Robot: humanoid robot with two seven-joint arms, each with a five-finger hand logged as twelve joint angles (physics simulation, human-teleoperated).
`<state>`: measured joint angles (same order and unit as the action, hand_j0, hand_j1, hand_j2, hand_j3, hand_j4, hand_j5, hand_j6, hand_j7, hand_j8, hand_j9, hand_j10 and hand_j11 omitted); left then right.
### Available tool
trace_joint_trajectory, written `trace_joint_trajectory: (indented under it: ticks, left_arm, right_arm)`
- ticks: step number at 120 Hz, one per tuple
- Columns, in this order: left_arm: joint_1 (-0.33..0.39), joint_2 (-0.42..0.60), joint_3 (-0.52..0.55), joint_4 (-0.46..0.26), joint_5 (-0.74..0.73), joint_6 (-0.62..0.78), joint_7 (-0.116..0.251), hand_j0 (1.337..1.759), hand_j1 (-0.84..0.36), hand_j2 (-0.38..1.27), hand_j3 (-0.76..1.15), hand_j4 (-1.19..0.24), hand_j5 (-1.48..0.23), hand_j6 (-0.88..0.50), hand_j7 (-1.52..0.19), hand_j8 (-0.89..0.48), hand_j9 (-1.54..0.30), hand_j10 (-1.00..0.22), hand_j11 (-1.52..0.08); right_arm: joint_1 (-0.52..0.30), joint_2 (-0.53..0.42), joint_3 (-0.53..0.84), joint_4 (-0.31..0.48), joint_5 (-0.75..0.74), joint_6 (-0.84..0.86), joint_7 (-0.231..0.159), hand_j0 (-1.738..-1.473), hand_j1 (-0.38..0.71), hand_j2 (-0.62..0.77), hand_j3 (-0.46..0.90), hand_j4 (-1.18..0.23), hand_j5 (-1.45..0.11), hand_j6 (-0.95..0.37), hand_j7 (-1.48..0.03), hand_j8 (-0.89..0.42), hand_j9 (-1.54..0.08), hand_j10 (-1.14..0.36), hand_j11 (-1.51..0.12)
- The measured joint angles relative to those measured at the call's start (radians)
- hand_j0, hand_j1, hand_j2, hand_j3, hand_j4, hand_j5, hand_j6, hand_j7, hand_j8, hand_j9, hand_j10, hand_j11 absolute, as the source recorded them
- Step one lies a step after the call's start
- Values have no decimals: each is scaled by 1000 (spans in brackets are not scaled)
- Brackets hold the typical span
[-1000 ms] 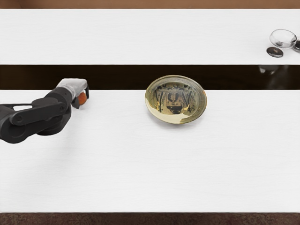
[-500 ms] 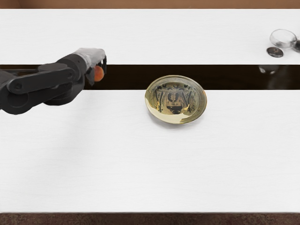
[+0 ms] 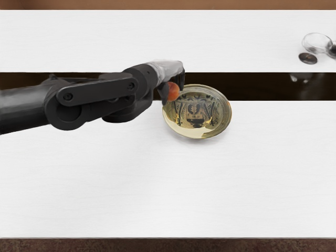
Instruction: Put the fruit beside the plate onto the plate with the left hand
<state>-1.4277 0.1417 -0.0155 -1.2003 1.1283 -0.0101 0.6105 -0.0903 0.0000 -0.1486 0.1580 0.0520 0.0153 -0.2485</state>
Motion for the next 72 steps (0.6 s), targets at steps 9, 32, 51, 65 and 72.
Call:
trace_joint_trajectory:
  ticks: [9, 32, 51, 65, 72]
  left_arm:
    - [1, -39, -13, 12, 1, 0, 0, 1657, -339, 512, 0, -660, -991, -426, -975, -474, -949, -719, -950]
    - [43, -93, -14, 76, 14, 7, 0, 1657, -347, 509, 0, -671, -982, -439, -954, -493, -946, -714, -948]
    - [59, -113, -5, 127, 18, 9, 0, 1657, -356, 534, 0, -682, -974, -445, -946, -503, -944, -709, -948]
    - [75, -112, 7, 139, 20, 9, 0, 1657, -348, 532, 0, -689, -960, -449, -938, -511, -941, -705, -944]
    - [76, -114, 12, 149, 19, 8, 0, 1657, -352, 533, 0, -686, -963, -452, -935, -511, -938, -703, -942]
  right_arm:
    - [0, 0, 0, 0, 0, 0, 0, -1658, -349, 0, 0, 0, 0, 0, 0, 0, 0, 0, 0]
    - [-2, 0, 0, 0, 0, 0, 0, -1658, -349, 0, 0, 0, 0, 0, 0, 0, 0, 0, 0]
    - [-2, 0, 0, 0, 0, 0, 0, -1658, -349, 0, 0, 0, 0, 0, 0, 0, 0, 0, 0]
    - [-2, 0, 0, 0, 0, 0, 0, -1658, -349, 0, 0, 0, 0, 0, 0, 0, 0, 0, 0]
    - [-2, 0, 0, 0, 0, 0, 0, -1658, -349, 0, 0, 0, 0, 0, 0, 0, 0, 0, 0]
